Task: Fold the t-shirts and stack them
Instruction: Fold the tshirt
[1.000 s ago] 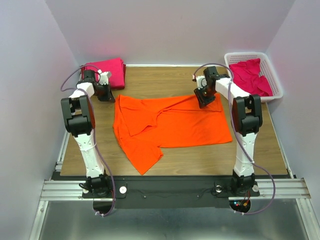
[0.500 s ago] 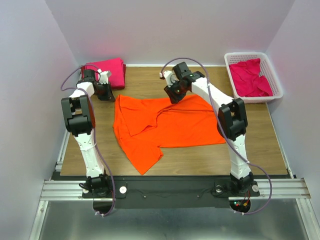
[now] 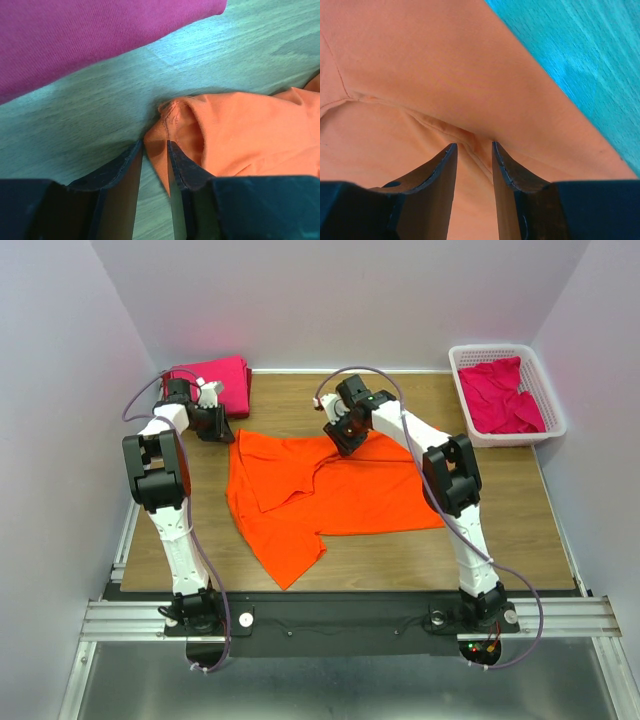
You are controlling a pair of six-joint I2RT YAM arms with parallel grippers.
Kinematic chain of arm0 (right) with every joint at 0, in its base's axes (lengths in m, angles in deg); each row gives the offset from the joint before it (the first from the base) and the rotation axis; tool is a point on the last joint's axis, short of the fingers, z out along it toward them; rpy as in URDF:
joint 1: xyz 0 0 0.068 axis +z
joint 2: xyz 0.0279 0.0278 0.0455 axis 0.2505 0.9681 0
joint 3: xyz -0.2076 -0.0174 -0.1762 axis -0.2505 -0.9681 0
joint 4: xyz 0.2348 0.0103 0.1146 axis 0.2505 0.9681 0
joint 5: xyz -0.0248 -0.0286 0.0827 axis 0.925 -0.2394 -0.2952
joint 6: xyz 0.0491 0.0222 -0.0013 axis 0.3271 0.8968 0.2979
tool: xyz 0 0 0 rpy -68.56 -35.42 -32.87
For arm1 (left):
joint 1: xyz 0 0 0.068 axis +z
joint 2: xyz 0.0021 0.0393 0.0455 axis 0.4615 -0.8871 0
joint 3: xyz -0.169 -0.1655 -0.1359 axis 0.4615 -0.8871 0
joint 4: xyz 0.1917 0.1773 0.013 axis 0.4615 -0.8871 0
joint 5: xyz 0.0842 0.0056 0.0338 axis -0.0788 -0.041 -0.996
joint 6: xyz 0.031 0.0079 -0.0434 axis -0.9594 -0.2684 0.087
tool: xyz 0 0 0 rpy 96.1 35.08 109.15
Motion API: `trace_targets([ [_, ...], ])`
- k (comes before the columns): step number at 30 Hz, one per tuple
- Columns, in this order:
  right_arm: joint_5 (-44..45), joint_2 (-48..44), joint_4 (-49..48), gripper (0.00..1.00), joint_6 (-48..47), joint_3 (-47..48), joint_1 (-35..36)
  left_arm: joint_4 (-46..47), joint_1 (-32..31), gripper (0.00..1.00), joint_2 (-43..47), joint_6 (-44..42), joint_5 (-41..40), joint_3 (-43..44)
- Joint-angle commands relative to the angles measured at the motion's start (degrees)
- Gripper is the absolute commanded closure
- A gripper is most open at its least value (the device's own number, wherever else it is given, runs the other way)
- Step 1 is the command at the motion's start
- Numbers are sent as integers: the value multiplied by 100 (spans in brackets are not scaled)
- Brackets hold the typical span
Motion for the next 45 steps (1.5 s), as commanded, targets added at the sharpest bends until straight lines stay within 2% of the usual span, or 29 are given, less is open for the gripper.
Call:
trace_targets([
  [1,26,74,-25,60,-10,188,59,-216,-38,61,-214,-164,-328,-35],
  [9,-10,197,-34,62,43,250,111,-216,-73,61,-266,-164,-319,-18],
  [13,-45,250,-25,67,69,338,120,-216,-91,61,-293,-138,-486,0],
  [15,-80,232,-33,76,78,338,120,-181,-99,66,-328,-111,-670,-17],
  [18,-54,101,-33,90,43,250,129,-93,-91,86,-346,12,-986,-35],
  [21,-53,-110,-25,99,26,119,129,-75,-82,94,-381,82,-1110,-9],
  [27,-132,-470,-16,99,-27,-162,129,-93,-91,100,-469,161,-1154,44],
  [35,-194,-875,-16,99,-159,-752,138,-163,-82,100,-513,161,-1216,105],
  [44,-98,-673,-25,99,-282,-1033,129,-189,-82,100,-469,152,-1189,114],
  [45,-45,-603,-25,94,-291,-1016,129,-189,-91,100,-434,118,-1172,114],
])
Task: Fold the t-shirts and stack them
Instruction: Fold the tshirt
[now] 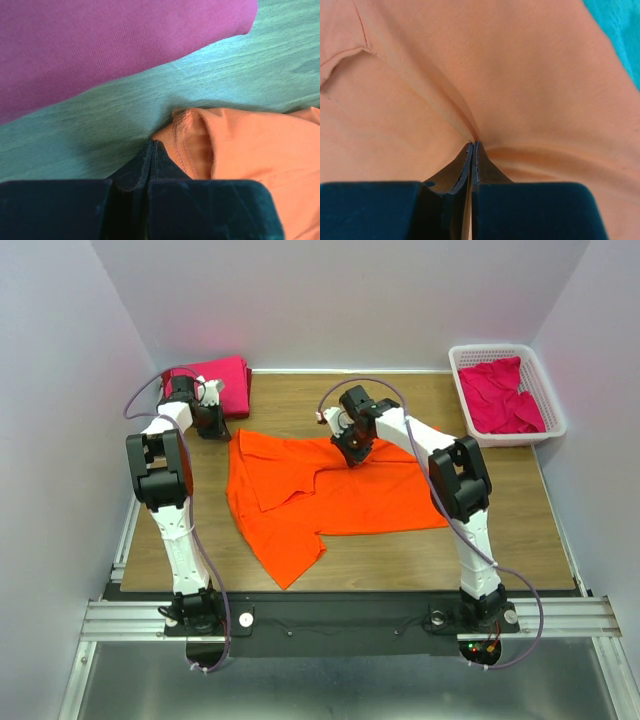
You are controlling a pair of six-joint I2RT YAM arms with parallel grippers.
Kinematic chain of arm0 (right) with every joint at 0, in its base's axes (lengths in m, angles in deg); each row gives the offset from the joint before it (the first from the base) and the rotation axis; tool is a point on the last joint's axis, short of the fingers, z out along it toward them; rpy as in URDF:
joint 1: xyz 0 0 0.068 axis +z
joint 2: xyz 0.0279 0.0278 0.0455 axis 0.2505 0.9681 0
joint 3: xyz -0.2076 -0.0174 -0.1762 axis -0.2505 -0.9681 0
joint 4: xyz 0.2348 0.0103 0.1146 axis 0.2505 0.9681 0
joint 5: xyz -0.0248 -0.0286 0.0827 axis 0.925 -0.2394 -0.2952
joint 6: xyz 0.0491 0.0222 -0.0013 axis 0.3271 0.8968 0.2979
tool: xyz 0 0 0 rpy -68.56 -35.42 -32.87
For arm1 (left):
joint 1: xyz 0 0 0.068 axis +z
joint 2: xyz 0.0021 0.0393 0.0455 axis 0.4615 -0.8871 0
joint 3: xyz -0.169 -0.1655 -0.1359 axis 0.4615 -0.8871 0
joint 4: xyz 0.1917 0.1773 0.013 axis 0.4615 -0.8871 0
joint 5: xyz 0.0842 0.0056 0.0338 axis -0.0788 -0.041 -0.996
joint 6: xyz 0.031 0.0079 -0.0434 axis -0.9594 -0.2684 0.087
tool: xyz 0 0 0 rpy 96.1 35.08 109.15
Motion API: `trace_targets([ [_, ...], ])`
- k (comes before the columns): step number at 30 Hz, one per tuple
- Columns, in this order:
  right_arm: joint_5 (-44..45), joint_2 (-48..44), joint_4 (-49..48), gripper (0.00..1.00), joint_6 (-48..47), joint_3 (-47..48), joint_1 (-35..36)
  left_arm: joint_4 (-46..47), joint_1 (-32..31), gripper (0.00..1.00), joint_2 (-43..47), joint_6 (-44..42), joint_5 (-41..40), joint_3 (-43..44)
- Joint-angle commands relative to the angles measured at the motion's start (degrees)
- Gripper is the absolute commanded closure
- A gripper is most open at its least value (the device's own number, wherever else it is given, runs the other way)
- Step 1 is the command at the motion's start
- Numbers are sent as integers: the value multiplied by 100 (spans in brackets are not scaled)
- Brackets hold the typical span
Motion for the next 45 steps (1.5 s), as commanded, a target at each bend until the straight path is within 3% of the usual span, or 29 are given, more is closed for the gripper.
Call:
trace_targets([
  [1,202,18,-27,90,-114,94,55,-189,16,100,-316,-167,-542,-78],
  [6,309,-210,-27,53,61,227,-42,-268,95,84,123,-351,-60,-131],
  [9,177,-631,-18,49,228,236,-314,-242,122,74,676,-553,73,-332],
  [13,53,-1246,8,55,317,-97,-998,-225,122,74,1405,-747,161,-789],
  [18,45,-1546,105,66,492,-704,-1904,-339,96,74,1574,-738,275,-1255],
  [26,309,-1503,289,68,1291,-994,-3152,83,25,74,1548,-563,319,-2222],
  [35,71,-1117,289,62,1723,-1206,-3285,197,-10,74,1302,-527,249,-2232],
  [45,211,-764,246,62,1784,-1206,-3277,224,-10,74,1196,-536,161,-2188],
])
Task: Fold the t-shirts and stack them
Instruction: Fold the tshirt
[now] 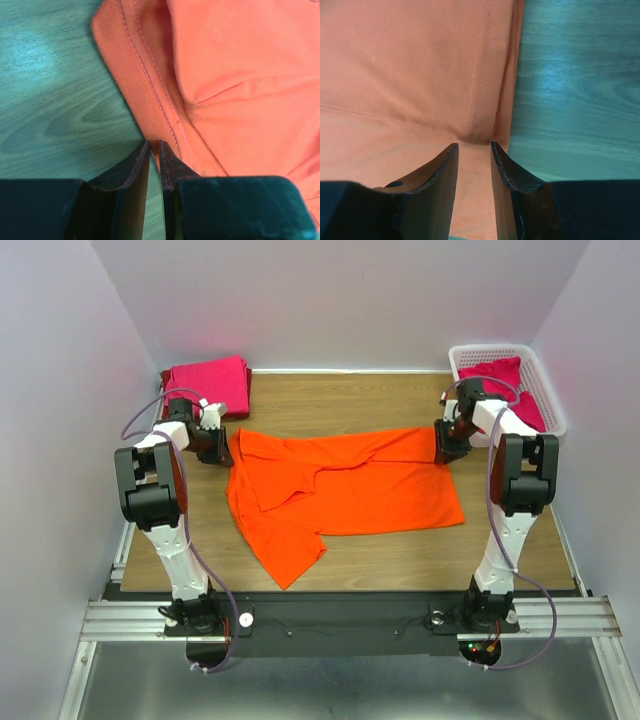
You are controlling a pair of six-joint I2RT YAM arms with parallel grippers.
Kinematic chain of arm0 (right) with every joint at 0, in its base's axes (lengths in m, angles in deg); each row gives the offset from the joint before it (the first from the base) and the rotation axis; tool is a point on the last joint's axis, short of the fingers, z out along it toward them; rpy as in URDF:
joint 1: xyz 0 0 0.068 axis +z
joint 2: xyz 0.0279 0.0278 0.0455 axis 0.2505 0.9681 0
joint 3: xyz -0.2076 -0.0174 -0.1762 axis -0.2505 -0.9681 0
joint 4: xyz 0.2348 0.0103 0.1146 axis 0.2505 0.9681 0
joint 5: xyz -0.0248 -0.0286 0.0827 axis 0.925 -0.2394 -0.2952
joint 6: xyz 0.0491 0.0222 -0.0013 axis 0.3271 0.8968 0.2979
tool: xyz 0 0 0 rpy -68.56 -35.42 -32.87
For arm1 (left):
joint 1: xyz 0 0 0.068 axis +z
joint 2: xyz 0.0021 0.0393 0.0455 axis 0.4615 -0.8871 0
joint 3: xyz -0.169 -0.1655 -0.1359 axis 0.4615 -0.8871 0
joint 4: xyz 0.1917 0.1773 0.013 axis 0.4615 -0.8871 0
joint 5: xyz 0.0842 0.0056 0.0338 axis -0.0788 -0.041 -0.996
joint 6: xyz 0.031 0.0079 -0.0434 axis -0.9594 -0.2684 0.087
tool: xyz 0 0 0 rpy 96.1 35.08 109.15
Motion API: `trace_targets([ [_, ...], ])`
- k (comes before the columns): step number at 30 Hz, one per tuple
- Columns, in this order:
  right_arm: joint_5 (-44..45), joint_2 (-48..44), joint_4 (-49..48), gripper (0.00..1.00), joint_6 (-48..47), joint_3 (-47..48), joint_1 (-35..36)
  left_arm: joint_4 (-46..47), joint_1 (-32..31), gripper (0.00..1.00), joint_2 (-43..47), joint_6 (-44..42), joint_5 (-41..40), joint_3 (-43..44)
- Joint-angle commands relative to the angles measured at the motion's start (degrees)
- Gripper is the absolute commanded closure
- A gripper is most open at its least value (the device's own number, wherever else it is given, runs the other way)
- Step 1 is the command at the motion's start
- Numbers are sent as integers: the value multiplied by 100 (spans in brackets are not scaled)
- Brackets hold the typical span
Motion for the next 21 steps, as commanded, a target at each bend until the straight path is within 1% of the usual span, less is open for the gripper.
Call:
trace_targets([
  [1,102,21,-17,62,101,55,20,27,-43,74,-222,-59,-186,-26],
  [8,58,170,-35,63,110,117,20,44,-51,76,-275,-86,-213,-52],
  [11,67,249,-35,66,110,187,20,36,-51,78,-301,-77,-248,-52],
  [15,111,258,-34,74,101,231,20,1,-51,83,-249,-121,-205,-35],
  [18,103,249,-34,88,93,240,20,-8,-34,83,-48,-173,-47,-43],
  [21,94,232,-35,96,93,240,20,-52,19,84,251,-209,243,0],
])
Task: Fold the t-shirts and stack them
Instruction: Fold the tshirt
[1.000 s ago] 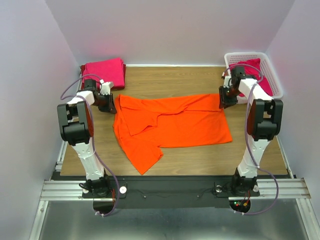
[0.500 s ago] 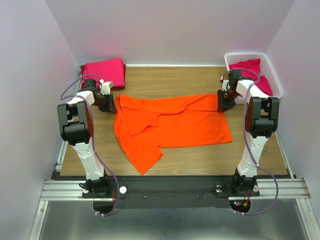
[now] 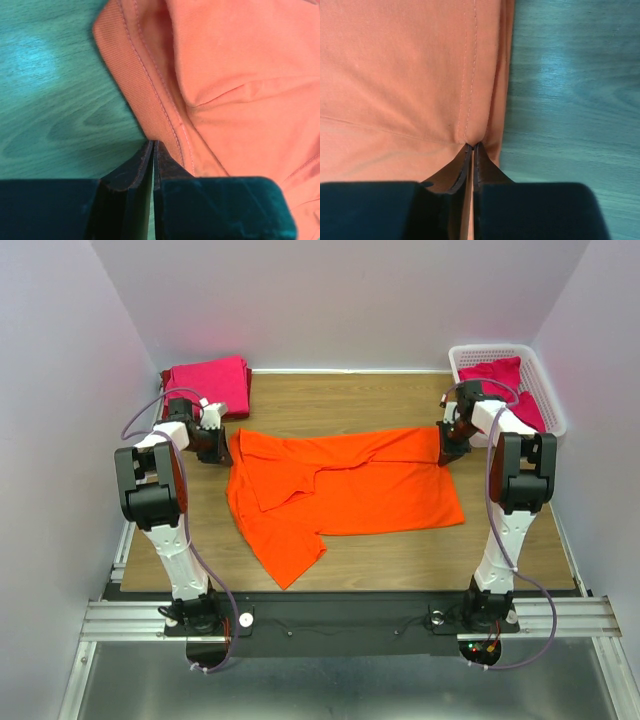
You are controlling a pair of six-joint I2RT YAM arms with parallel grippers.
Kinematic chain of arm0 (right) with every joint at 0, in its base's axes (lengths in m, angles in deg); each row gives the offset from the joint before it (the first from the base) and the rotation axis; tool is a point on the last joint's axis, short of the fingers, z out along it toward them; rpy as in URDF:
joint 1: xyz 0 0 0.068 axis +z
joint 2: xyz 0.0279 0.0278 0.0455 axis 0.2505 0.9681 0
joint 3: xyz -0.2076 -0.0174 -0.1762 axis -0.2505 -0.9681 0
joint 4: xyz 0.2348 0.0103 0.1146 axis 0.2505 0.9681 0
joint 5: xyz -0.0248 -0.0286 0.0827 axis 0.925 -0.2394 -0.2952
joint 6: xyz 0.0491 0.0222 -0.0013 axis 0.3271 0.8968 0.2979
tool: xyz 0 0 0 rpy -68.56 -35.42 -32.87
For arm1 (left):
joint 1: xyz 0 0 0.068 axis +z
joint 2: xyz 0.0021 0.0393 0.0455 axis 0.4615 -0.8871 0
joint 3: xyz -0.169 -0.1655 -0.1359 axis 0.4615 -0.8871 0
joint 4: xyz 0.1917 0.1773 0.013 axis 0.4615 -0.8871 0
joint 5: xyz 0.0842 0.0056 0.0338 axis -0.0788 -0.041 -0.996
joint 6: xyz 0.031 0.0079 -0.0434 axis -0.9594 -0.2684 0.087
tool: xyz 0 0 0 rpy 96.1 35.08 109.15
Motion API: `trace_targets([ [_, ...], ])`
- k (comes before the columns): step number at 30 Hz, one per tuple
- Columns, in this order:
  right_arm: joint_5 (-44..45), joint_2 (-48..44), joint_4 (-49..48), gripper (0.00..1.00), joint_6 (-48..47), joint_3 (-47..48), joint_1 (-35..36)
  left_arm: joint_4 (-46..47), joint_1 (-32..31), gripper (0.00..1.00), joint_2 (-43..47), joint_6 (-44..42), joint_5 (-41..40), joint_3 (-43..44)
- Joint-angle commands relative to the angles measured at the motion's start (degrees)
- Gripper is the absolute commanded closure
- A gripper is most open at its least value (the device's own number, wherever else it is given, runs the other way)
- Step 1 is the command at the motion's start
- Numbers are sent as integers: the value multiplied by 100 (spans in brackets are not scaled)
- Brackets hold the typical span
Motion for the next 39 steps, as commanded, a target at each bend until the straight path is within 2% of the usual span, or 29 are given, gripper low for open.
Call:
trace_targets([
  [1,15,39,-30,99,7,205,20,-133,23,84,346,-172,268,16],
  [8,-64,-13,-39,99,7,222,20,-282,15,85,690,-110,751,147],
  [17,41,-31,-39,100,-19,284,20,-116,-108,85,558,57,735,25],
  [23,147,-14,-39,100,-54,380,20,-168,-152,86,181,39,401,16],
  [31,454,13,-39,99,-142,626,20,-186,-144,92,-180,136,-346,86],
  [39,639,48,-30,99,-221,601,-24,-256,-144,94,-312,145,-531,262],
])
